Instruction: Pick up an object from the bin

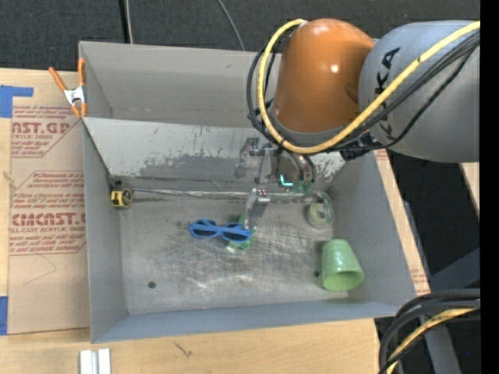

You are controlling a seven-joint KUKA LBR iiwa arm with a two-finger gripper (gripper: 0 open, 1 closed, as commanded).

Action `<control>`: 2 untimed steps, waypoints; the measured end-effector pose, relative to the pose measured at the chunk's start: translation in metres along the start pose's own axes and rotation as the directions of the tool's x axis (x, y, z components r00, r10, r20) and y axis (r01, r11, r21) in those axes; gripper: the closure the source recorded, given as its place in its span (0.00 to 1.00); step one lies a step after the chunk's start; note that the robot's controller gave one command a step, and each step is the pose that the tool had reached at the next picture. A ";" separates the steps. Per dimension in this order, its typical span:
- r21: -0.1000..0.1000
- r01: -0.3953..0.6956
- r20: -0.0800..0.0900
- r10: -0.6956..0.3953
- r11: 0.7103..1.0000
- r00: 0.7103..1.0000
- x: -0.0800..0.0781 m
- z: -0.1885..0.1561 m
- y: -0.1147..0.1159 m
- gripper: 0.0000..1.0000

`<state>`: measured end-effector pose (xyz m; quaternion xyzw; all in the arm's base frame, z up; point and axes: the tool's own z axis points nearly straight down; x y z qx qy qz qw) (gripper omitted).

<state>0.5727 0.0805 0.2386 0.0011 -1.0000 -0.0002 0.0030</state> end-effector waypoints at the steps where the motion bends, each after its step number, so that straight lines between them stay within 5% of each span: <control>1: -0.006 -0.170 0.015 0.170 0.985 0.985 -0.015 0.165 -0.014 0.00; 2: -0.007 -0.168 0.015 0.168 0.986 0.986 -0.016 0.163 -0.014 1.00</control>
Offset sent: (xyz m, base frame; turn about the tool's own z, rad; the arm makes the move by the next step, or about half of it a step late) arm 0.0108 -0.0158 -0.1686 0.1699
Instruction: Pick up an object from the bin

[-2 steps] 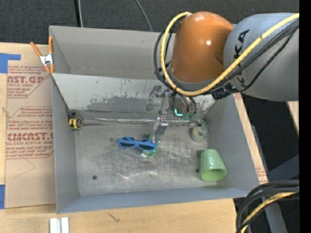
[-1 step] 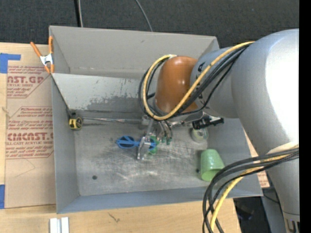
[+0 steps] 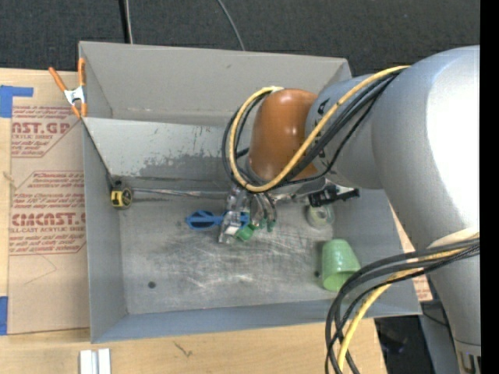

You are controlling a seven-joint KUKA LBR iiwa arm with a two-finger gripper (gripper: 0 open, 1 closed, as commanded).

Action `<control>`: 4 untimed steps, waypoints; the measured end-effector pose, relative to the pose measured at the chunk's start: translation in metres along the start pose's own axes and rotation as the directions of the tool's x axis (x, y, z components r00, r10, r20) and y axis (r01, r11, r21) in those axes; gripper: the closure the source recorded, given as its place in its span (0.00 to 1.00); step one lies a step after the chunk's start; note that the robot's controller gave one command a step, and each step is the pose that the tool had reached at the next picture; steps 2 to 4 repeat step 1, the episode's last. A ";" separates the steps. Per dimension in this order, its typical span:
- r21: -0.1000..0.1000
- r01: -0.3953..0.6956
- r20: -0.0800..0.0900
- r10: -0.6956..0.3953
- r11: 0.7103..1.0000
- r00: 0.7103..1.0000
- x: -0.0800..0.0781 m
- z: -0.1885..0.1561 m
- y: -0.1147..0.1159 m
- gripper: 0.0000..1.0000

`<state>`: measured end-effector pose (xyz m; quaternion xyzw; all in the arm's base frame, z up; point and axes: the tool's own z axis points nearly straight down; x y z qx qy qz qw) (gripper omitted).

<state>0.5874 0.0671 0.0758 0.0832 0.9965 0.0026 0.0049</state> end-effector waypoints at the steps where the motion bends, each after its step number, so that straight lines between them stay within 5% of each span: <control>1: 0.003 0.056 0.000 -0.056 0.998 0.998 0.020 -0.131 0.005 1.00; 4: 0.003 0.056 0.000 -0.056 0.998 0.998 0.020 -0.131 0.005 1.00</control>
Offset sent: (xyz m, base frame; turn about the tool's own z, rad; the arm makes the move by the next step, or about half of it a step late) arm -0.0222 0.0074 0.1255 -0.0556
